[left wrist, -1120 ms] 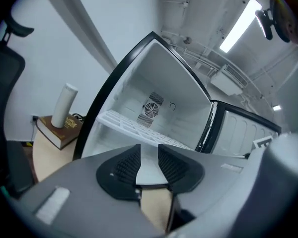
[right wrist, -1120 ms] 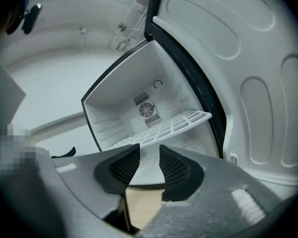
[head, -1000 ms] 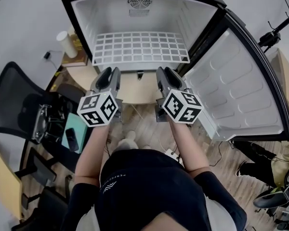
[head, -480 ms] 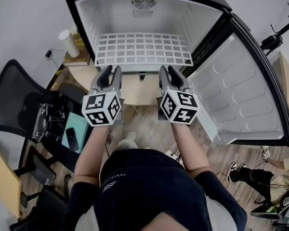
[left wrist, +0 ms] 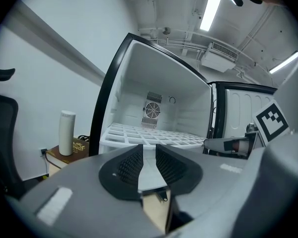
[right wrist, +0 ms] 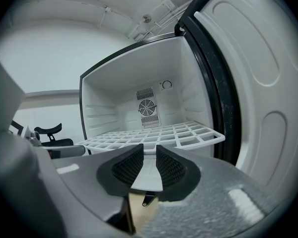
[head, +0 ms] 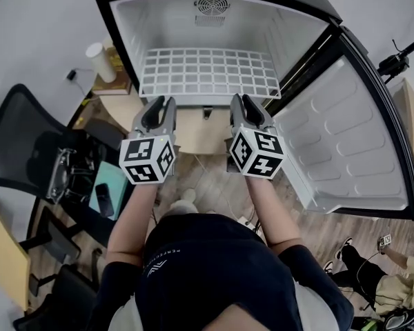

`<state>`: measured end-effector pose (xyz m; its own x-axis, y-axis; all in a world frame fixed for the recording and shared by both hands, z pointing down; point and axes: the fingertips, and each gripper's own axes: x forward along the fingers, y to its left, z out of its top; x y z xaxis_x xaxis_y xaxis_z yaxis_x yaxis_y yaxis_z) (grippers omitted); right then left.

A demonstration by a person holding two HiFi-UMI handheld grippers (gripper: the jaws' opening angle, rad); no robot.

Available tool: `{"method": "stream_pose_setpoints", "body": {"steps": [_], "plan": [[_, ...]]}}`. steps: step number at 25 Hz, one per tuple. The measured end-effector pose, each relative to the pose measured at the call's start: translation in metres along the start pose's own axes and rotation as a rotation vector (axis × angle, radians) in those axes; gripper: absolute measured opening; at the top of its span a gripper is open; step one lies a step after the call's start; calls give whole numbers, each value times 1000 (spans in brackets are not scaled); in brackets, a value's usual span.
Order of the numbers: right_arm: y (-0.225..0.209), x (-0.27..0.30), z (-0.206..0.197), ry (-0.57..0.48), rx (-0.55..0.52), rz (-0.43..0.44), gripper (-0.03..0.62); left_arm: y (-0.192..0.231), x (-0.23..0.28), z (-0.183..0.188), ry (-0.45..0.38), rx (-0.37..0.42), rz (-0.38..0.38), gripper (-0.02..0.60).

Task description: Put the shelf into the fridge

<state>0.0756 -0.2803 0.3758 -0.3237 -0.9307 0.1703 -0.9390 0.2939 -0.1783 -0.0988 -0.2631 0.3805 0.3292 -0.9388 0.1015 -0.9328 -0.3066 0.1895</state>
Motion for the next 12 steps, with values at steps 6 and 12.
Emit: {"method": "stream_pose_setpoints", "body": {"steps": [6, 12], "plan": [[-2, 9, 3, 1, -1, 7, 72, 5, 8, 3, 2, 4, 1, 67], [-6, 24, 8, 4, -15, 1, 66, 10, 23, 6, 15, 11, -6, 66]]}}
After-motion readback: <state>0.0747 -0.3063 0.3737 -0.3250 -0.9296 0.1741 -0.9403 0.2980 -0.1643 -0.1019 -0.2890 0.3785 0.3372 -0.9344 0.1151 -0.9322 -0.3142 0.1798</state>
